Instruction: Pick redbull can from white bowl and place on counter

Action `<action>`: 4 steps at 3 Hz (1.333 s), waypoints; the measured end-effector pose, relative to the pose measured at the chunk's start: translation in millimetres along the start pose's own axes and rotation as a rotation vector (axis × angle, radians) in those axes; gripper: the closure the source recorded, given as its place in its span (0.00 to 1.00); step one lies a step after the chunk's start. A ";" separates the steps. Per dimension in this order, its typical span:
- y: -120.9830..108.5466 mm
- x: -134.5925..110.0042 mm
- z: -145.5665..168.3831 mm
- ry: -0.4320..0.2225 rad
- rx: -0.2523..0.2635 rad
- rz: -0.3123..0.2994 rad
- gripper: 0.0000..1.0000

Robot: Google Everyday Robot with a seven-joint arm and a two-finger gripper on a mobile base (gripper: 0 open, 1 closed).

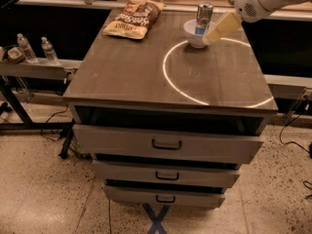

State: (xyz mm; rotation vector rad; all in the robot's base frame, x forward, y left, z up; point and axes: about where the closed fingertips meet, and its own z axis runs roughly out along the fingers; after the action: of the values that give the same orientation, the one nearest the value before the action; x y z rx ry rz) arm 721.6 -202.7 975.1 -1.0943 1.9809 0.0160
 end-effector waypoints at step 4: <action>-90.9 -11.2 113.9 -0.322 0.051 0.394 0.20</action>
Offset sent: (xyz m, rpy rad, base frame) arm 0.1338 -0.0046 -0.0119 0.4193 -0.0753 -0.1629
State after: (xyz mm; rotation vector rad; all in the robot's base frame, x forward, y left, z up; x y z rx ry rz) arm 864.1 -207.6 942.9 -0.6093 1.8580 0.3285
